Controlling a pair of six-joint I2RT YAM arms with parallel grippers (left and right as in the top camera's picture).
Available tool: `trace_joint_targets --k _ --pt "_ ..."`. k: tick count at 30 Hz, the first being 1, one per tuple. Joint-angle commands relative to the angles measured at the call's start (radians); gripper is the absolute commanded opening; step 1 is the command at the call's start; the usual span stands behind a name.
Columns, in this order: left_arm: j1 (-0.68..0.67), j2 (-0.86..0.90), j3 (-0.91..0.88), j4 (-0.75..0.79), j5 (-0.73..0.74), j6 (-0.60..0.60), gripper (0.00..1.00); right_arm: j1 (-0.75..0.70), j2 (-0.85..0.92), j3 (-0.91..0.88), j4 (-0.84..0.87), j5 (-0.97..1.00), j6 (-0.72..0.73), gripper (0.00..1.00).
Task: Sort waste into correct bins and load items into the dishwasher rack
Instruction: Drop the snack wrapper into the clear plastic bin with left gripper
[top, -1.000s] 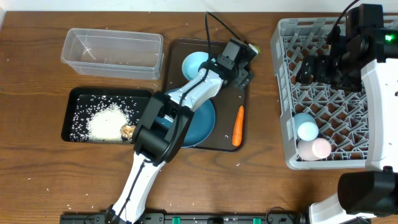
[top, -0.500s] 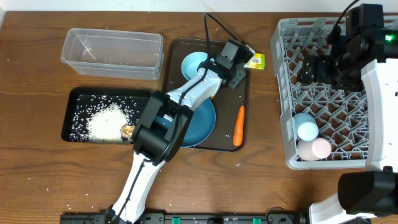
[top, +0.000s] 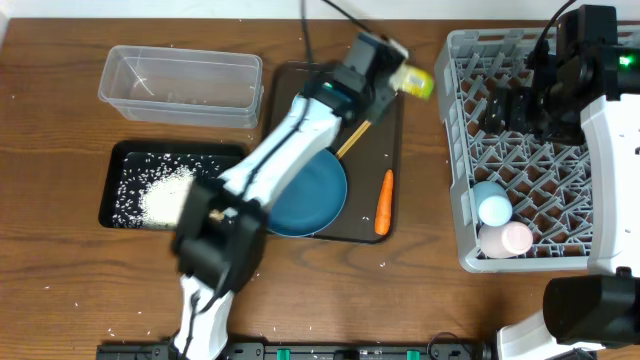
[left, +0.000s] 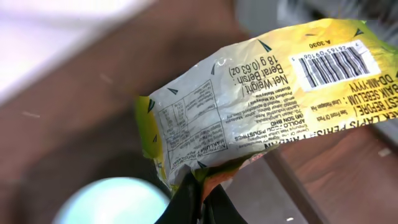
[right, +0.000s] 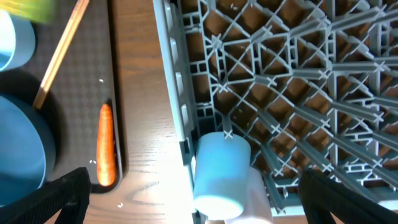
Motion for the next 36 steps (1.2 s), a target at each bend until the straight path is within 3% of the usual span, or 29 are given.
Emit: trace_joint_targets --k 1,16,25,27,33,36 --pt "0.068 -0.088 0.008 -0.026 -0.005 -0.016 0.06 0.011 -0.009 0.009 0.006 0.008 -0.012 0.99" --pt "0.531 -0.109 -0.013 -0.161 -0.015 -0.047 0.06 0.011 -0.009 0.009 0.034 -0.002 0.008 0.99" --pt "0.598 -0.094 -0.076 -0.161 -0.016 -0.046 0.07 0.016 -0.009 0.009 0.048 -0.026 0.011 0.99" --pt "0.597 -0.094 -0.076 -0.164 -0.016 -0.046 0.17 0.017 -0.009 0.009 0.043 -0.026 0.011 0.99" --pt "0.597 -0.094 -0.076 -0.192 -0.016 -0.046 0.64 0.017 -0.009 0.009 0.032 -0.026 0.010 0.99" --pt "0.597 -0.095 -0.075 -0.215 -0.015 -0.047 0.75 0.017 -0.009 0.009 0.033 -0.026 0.010 0.99"
